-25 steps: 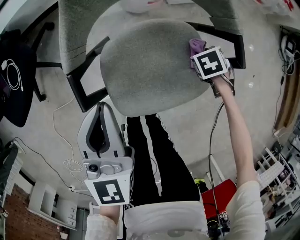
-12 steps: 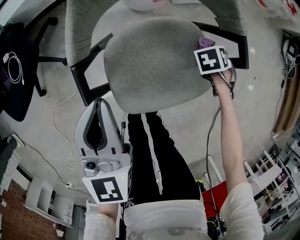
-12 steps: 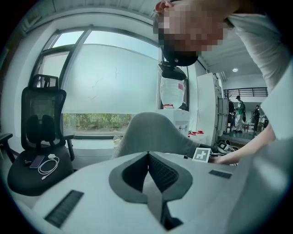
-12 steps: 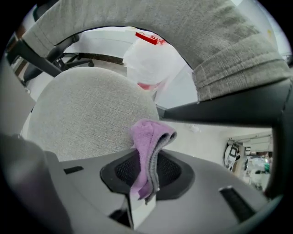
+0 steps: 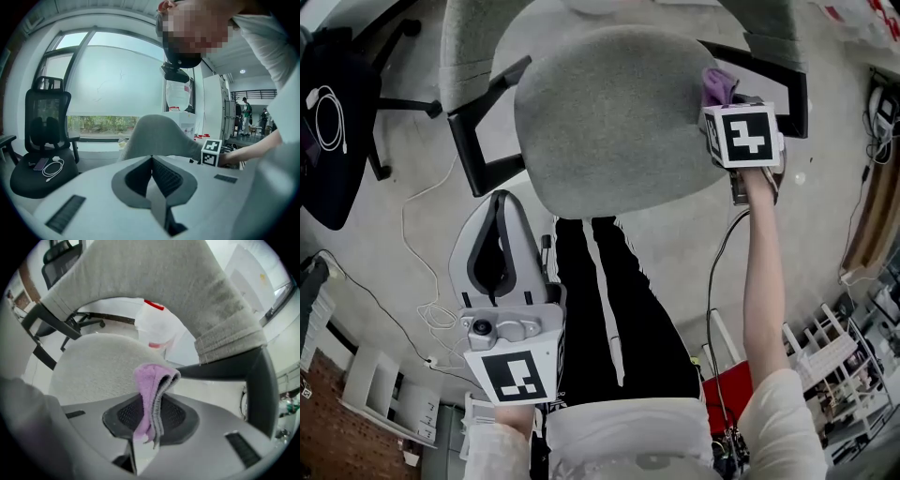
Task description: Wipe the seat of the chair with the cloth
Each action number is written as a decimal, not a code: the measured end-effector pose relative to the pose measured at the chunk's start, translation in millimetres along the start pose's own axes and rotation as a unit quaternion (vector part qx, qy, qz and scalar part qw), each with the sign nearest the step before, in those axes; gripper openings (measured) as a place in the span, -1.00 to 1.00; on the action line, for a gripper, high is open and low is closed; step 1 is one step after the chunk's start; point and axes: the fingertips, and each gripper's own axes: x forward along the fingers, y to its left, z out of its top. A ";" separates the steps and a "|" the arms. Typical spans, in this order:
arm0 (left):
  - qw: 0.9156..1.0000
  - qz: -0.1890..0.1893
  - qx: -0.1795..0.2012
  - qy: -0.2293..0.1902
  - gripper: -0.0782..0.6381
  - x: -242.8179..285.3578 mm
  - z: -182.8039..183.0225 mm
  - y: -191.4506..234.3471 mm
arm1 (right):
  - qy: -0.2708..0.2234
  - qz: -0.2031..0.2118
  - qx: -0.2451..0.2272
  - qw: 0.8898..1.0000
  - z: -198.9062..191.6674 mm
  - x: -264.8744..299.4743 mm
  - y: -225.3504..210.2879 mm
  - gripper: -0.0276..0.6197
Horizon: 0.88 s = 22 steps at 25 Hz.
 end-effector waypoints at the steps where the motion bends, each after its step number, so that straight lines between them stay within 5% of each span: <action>1: 1.000 0.003 0.000 -0.002 -0.75 -0.8 0.2 2.2 | -0.024 0.021 -0.004 0.999 7.0 -10.4 13.2 -0.64; 5: 1.000 0.022 -0.003 -0.004 -0.75 -2.6 0.4 11.8 | -0.096 0.166 0.004 0.981 17.7 -49.9 101.1 -0.64; 11: 0.999 0.039 -0.005 -0.008 -0.75 -2.3 4.7 21.6 | -0.078 0.387 -0.001 0.919 -6.9 -63.8 271.3 -0.64; 17: 0.999 0.038 -0.009 -0.001 -0.75 -1.6 -3.3 20.6 | -0.025 0.455 -0.021 0.890 -32.3 -51.5 371.6 -0.64; 22: 0.999 0.035 -0.013 0.001 -0.75 -0.3 -4.7 18.5 | -0.031 0.422 -0.051 0.905 -36.4 -34.5 377.7 -0.64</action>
